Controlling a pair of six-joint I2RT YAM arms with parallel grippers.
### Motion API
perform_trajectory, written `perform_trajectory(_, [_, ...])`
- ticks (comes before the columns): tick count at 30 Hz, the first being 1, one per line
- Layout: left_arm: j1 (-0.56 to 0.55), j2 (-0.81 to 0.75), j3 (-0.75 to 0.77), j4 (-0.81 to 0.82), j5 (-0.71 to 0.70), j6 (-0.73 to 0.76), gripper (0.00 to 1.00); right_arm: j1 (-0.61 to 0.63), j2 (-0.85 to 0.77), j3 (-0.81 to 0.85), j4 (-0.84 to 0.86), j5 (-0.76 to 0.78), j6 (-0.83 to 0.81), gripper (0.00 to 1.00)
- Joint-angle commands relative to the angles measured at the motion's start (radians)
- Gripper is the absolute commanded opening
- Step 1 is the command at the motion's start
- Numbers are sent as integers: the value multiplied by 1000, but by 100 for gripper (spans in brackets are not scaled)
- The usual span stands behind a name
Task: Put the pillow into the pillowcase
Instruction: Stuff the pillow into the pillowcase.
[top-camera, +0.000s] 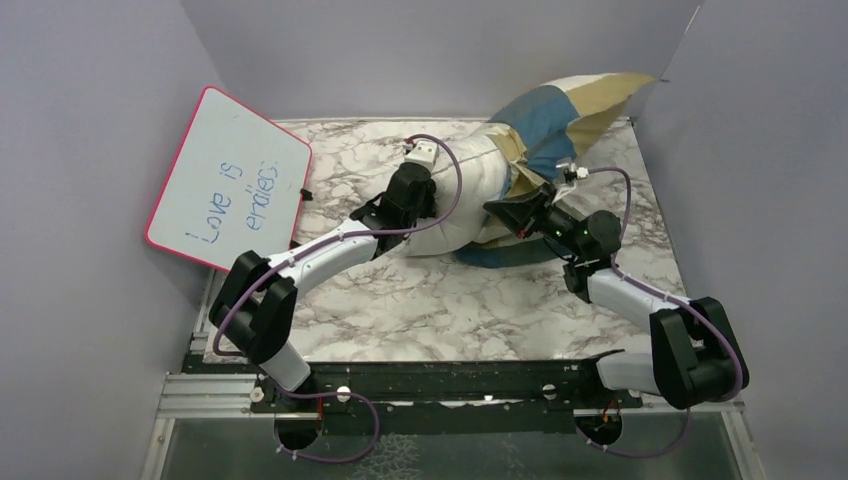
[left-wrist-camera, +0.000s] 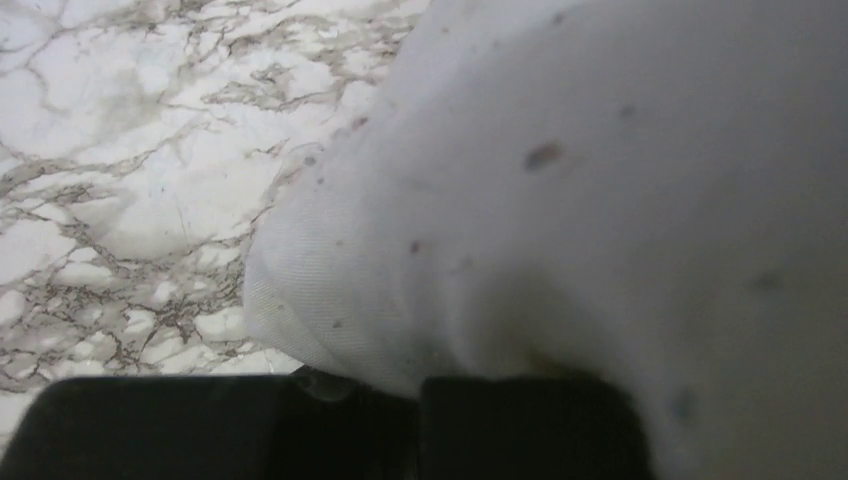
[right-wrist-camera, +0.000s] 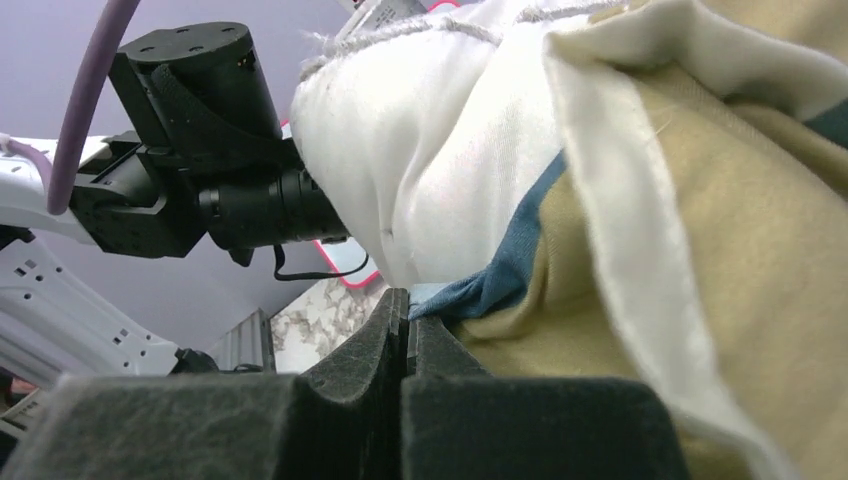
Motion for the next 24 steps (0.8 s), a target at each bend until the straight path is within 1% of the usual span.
perform_trajectory(1, [-40,-72,6,-126,-44,4,0,27,40,112,80,-157,10,0])
perform_trajectory(3, [-90,-167,4,-142,-91,42,0,30,36,142,48,-161,24,0])
perform_trajectory(7, [-205,-350,28,-160,-131,102,0,49,-1,217,-108,-197,25,0])
perform_trajectory(8, [-238,-381,38,-159,-130,113,0,59,-11,232,-139,-210,37,0])
perform_trajectory(11, [-326,-449,71,-161,-74,134,0,96,-48,248,-165,-229,83,0])
perform_trajectory(13, [-378,-477,90,-162,-37,139,0,115,-62,262,-204,-229,99,0])
perform_trajectory(16, [-435,-494,111,-164,7,146,0,135,-55,272,-195,-231,133,0])
perform_trajectory(21, [-499,-463,140,-162,39,172,0,142,14,252,-140,-241,196,0])
perform_trajectory(24, [-510,-422,164,-164,44,197,0,142,44,215,-139,-211,202,0])
